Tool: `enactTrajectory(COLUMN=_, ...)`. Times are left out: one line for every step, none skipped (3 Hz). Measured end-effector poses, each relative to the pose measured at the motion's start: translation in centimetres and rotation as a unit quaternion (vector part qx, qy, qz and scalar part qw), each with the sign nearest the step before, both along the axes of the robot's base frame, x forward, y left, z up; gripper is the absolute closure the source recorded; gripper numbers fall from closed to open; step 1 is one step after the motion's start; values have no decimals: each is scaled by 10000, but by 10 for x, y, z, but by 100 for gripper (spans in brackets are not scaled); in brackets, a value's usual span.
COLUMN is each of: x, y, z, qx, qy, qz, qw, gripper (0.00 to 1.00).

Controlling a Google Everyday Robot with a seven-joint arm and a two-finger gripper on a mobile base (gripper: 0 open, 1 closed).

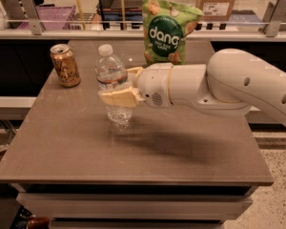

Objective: Knock water bottle over

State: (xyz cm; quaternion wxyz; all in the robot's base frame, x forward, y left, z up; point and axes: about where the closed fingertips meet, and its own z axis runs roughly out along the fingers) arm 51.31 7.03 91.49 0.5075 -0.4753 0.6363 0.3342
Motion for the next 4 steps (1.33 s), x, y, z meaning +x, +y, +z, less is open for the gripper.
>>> enactTrajectory(x=-11, y=-18, z=6, qx=-321, qy=177, qz=-262, qw=9990, gripper=100)
enactTrajectory(x=-14, y=-37, z=15, qx=-644, qy=435, qz=-512, qw=9957, gripper=100)
enactTrajectory(x=-15, y=-54, z=29, qx=-1141, qy=526, qz=-779, qw=9890, gripper=100)
enactTrajectory(x=-19, y=-61, z=44, qx=-1713, qy=578, qz=-953, qw=9789, gripper=100)
